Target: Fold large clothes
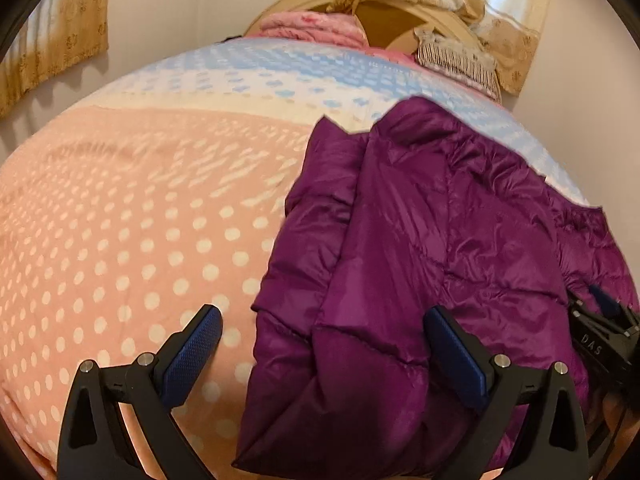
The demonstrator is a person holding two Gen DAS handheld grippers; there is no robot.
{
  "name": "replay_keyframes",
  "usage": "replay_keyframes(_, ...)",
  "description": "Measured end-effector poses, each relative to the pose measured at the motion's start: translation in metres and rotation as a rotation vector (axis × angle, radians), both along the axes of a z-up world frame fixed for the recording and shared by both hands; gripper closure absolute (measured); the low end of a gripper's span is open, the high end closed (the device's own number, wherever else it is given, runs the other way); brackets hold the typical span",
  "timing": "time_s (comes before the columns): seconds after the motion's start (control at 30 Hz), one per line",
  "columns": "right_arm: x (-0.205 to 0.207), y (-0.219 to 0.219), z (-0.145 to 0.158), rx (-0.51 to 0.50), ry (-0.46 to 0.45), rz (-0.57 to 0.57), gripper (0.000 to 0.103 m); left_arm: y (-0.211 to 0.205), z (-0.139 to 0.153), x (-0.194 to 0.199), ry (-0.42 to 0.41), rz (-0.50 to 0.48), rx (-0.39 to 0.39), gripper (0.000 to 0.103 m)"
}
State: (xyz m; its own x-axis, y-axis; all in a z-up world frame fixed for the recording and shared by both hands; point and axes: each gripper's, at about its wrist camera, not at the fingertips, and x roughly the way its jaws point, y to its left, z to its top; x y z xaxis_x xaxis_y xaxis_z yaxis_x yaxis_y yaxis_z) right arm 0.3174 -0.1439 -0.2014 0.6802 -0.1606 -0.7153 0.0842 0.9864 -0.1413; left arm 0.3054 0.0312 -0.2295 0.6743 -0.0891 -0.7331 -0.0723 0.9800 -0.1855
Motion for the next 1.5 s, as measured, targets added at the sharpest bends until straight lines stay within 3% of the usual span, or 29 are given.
replay_keyframes(0.13, -0.018, -0.006, 0.014, 0.037, -0.003, -0.017, 0.02, -0.001, 0.002, -0.004, 0.02, -0.052, -0.08, 0.005)
replay_keyframes(0.17, -0.031, -0.008, 0.02, 0.056, -0.014, -0.033, 0.019, 0.0, 0.003, -0.006, 0.015, -0.065, -0.089, 0.013)
replay_keyframes(0.23, -0.052, -0.004, 0.024, 0.067, -0.024, -0.034, 0.013, -0.002, 0.003, -0.009, 0.02, -0.077, -0.095, 0.019)
replay_keyframes(0.33, -0.067, 0.007, 0.014, 0.012, -0.009, -0.015, 0.008, -0.009, 0.0, -0.015, 0.014, -0.074, -0.115, 0.03)
replay_keyframes(0.4, -0.065, 0.01, -0.001, -0.011, 0.007, -0.016, 0.007, -0.011, 0.001, -0.02, 0.001, -0.087, -0.126, 0.05)
replay_keyframes(0.43, -0.061, 0.008, -0.002, -0.011, 0.003, -0.023, 0.006, -0.012, 0.003, -0.02, -0.006, -0.097, -0.128, 0.054)
replay_keyframes(0.5, -0.057, 0.007, -0.003, -0.016, 0.012, -0.032, 0.004, -0.012, 0.006, -0.019, -0.023, -0.132, -0.143, 0.079)
replay_keyframes(0.6, -0.054, 0.005, -0.003, -0.019, 0.025, -0.033, 0.003, -0.008, 0.008, -0.018, -0.021, -0.141, -0.178, 0.085)
replay_keyframes(0.97, -0.057, 0.012, -0.001, -0.015, 0.038, -0.058, 0.003, 0.008, 0.037, -0.047, -0.086, -0.157, -0.221, 0.093)
replay_keyframes(1.03, -0.058, 0.016, 0.002, -0.012, 0.042, -0.029, 0.004, 0.012, 0.043, -0.052, -0.088, -0.149, -0.216, 0.093)
replay_keyframes(1.1, -0.064, 0.016, 0.014, 0.021, 0.032, 0.039, 0.012, 0.014, 0.05, -0.054, -0.09, -0.139, -0.206, 0.093)
replay_keyframes(1.17, -0.071, 0.007, 0.026, 0.051, 0.002, 0.058, 0.012, 0.011, 0.064, -0.056, -0.11, -0.143, -0.178, 0.093)
replay_keyframes(1.37, -0.096, -0.087, 0.065, 0.13, -0.127, -0.08, 0.01, -0.044, 0.124, -0.064, -0.255, -0.248, -0.052, 0.093)
replay_keyframes(1.5, -0.108, -0.172, 0.061, 0.122, -0.155, -0.274, 0.008, -0.111, 0.155, -0.061, -0.329, -0.376, -0.004, 0.093)
